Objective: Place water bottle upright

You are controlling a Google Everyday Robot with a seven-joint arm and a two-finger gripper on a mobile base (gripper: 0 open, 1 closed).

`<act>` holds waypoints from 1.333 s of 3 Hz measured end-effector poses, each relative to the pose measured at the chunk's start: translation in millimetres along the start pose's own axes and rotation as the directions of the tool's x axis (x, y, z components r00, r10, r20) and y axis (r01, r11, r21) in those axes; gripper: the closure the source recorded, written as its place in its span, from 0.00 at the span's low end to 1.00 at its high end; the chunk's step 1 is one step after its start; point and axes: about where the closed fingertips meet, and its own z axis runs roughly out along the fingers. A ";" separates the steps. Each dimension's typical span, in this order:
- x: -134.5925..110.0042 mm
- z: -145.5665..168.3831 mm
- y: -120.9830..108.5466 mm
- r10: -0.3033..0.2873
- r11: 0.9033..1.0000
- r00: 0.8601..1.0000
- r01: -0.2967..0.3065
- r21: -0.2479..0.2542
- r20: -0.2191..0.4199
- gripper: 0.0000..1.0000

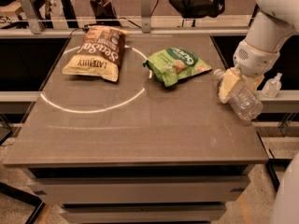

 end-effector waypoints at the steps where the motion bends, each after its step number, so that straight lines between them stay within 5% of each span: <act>1: 0.9 -18.1 -2.3 -0.016 0.999 0.999 0.015 0.031 0.030 0.87; 2: 3.8 -60.1 -5.6 -0.039 0.994 0.995 0.028 0.110 0.096 1.00; 3: 23.3 -104.8 -2.7 -0.079 0.983 0.970 0.037 0.182 0.230 1.00; 4: 43.2 -142.3 16.9 -0.188 0.961 0.898 0.086 0.262 0.397 1.00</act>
Offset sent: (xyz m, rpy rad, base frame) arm -0.0189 -0.0365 0.1236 -0.1522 -0.1936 0.0312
